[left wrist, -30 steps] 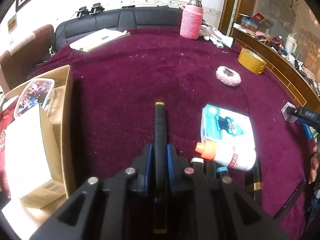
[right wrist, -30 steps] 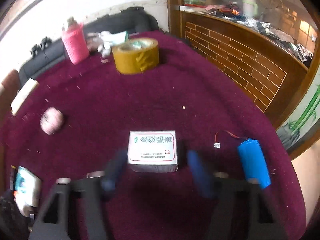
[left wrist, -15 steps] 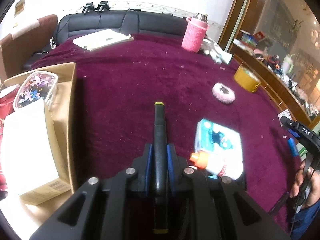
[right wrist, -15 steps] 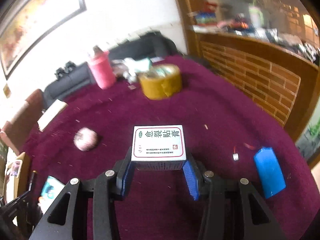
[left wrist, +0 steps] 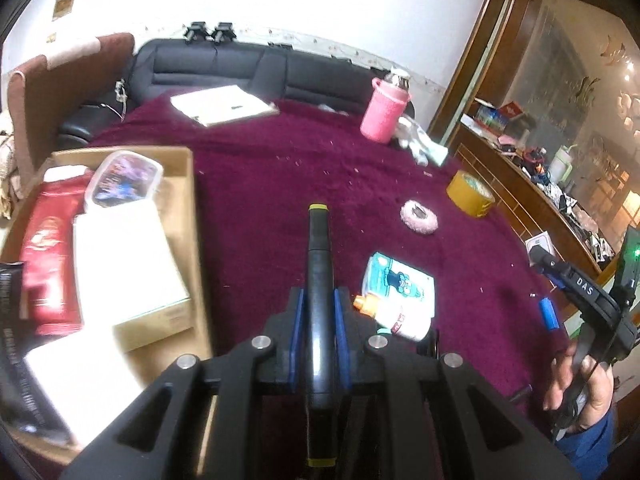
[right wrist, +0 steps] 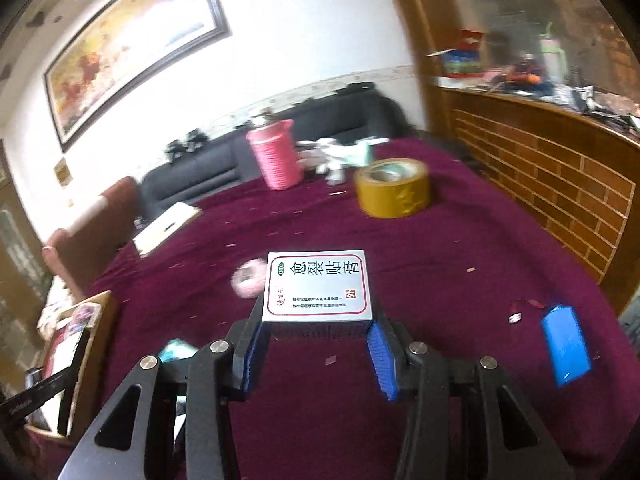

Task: Organize objects
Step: 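Grasp a black marker with the left gripper while the right grasps the white medicine box, then lower the marker and medicine box into the tray and open both grippers, then move both grippers back to the markers on the carpet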

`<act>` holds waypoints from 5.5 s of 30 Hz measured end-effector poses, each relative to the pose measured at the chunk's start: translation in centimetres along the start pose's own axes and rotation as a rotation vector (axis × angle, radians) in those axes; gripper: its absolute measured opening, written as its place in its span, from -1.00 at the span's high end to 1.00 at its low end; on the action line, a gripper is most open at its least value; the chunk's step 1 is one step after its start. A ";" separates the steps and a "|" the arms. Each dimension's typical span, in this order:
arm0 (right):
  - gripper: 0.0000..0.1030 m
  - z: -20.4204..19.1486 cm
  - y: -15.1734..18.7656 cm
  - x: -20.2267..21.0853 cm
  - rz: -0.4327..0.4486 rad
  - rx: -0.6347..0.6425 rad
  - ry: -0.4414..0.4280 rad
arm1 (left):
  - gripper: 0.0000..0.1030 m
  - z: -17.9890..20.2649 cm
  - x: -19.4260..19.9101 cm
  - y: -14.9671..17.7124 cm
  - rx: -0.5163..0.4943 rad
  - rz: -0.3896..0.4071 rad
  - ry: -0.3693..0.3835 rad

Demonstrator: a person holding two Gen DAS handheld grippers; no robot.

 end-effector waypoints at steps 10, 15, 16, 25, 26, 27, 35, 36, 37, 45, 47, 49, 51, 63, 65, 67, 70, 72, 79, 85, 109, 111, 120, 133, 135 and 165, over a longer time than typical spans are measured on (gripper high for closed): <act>0.04 -7.9 1.8 3.0 -0.042 0.061 -0.162 | 0.72 -3.2 5.6 -0.8 0.060 0.073 -0.007; 0.03 -12.8 2.4 3.5 -0.091 0.111 -0.256 | 0.72 -6.4 7.5 -1.3 0.121 0.088 -0.010; 0.03 -13.7 2.5 3.4 -0.102 0.122 -0.270 | 0.72 -7.4 8.0 -1.6 0.124 0.094 -0.026; 0.03 -24.9 4.9 0.6 -0.278 0.222 -0.431 | 0.72 -14.3 9.7 -4.1 0.175 0.089 -0.098; 0.02 -25.9 5.1 0.1 -0.289 0.233 -0.435 | 0.72 -14.8 9.6 -4.5 0.178 0.085 -0.106; 0.02 -27.1 5.4 -0.7 -0.307 0.245 -0.444 | 0.72 -15.3 9.4 -4.8 0.182 0.077 -0.114; 0.02 -33.5 7.1 -7.7 -0.436 0.248 -0.447 | 0.72 -19.3 5.3 -6.5 0.232 -0.003 -0.152; 0.02 -34.2 7.3 -8.4 -0.442 0.249 -0.445 | 0.72 -19.5 4.9 -6.6 0.237 -0.006 -0.151; 0.02 -34.8 7.5 -9.3 -0.448 0.254 -0.440 | 0.72 -20.1 4.3 -6.7 0.254 -0.013 -0.156; 0.02 -37.4 9.1 -14.2 -0.486 0.282 -0.376 | 0.72 -21.8 0.7 -7.0 0.307 -0.052 -0.172; 0.02 -37.5 9.0 -15.0 -0.474 0.291 -0.352 | 0.72 -22.0 0.2 -7.0 0.310 -0.056 -0.170; 0.02 -37.5 8.9 -15.7 -0.463 0.299 -0.335 | 0.72 -22.3 -0.2 -7.0 0.317 -0.056 -0.171; 0.02 -37.4 9.0 -16.5 -0.462 0.304 -0.314 | 0.72 -22.5 -0.7 -7.0 0.320 -0.060 -0.174; -0.02 -37.6 10.7 -18.3 -0.515 0.278 -0.314 | 0.72 -23.5 -1.7 -6.8 0.345 -0.062 -0.172; -0.02 -37.5 10.8 -18.4 -0.524 0.268 -0.317 | 0.71 -23.6 -1.8 -6.8 0.347 -0.060 -0.167; -0.03 -37.4 10.9 -18.3 -0.533 0.268 -0.320 | 0.62 -23.6 -1.8 -6.9 0.353 -0.054 -0.160; -0.07 -37.3 10.8 -18.0 -0.550 0.252 -0.325 | 0.34 -23.4 -1.4 -7.2 0.346 -0.044 -0.158; -0.17 -37.3 10.8 -17.6 -0.559 0.244 -0.337 | 0.31 -23.3 -1.0 -7.2 0.343 -0.039 -0.154; -0.29 -37.0 10.2 -16.2 -0.542 0.234 -0.337 | 0.31 -22.7 0.1 -7.2 0.334 -0.029 -0.153; -0.32 -36.0 9.8 -14.9 -0.539 0.211 -0.352 | 0.31 -22.0 1.2 -6.7 0.328 -0.025 -0.151; -0.33 -15.7 7.4 0.3 -0.398 -0.025 -0.351 | 0.22 -2.1 4.8 1.0 -0.038 -0.114 0.125; -0.35 -13.9 7.2 1.4 -0.381 -0.042 -0.346 | 0.22 -0.6 4.3 2.2 -0.076 -0.140 0.135; -0.42 -6.2 8.3 5.2 -0.317 -0.093 -0.302 | 0.22 2.9 1.6 6.6 -0.254 -0.246 0.152; -0.41 -1.8 9.3 6.1 -0.297 -0.130 -0.300 | 0.33 2.3 -2.4 7.2 -0.294 -0.352 0.146; -0.41 -1.4 9.4 6.2 -0.307 -0.134 -0.296 | 0.33 2.0 -2.5 6.7 -0.253 -0.357 0.164; -0.55 -2.6 12.0 0.7 -0.521 -0.080 -0.158 | 0.37 2.4 -3.2 6.6 -0.290 -0.379 0.156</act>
Point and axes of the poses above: each gripper's, at about its wrist camera, not at the fingertips, and x roughly against the way its jaws point, z to its right, y to its underside, the point moved 10 cm from there along -x, roughly the way its jaws point, and after that the axes turned 4 degrees about z, right-handed, at the moved point
